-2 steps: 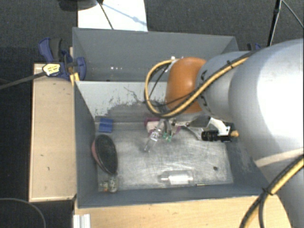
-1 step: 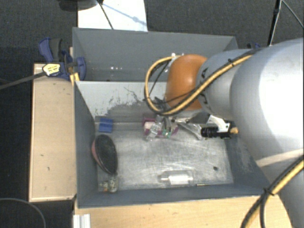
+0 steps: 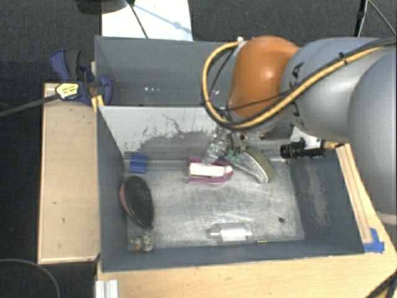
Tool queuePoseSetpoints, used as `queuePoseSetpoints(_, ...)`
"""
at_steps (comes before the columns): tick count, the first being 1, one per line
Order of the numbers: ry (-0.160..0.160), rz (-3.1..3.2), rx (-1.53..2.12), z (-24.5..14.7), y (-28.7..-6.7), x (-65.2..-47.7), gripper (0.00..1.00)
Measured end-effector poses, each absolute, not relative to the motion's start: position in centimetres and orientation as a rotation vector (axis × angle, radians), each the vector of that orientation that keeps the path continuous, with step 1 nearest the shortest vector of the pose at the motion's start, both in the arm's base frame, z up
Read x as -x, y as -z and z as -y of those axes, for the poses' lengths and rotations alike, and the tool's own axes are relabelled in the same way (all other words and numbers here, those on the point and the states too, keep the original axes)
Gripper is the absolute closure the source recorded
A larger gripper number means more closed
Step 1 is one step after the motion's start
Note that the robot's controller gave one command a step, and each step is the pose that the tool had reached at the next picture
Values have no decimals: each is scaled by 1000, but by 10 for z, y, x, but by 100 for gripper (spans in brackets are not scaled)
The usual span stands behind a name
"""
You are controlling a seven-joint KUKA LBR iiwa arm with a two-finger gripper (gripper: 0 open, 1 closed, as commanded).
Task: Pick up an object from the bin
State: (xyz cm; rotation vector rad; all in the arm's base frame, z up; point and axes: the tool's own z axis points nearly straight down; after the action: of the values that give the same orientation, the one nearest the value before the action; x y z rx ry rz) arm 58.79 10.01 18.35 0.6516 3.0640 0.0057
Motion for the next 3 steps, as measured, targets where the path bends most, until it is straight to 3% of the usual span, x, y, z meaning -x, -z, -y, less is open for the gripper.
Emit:
queuePoseSetpoints(1, 0, -3071, -651, -100, -178, -586, 0)
queuePoseSetpoints(2, -3, -3071, -664, -74, -71, -581, 0)
queuePoseSetpoints(3, -5, -3069, -661, -76, -74, -583, 100)
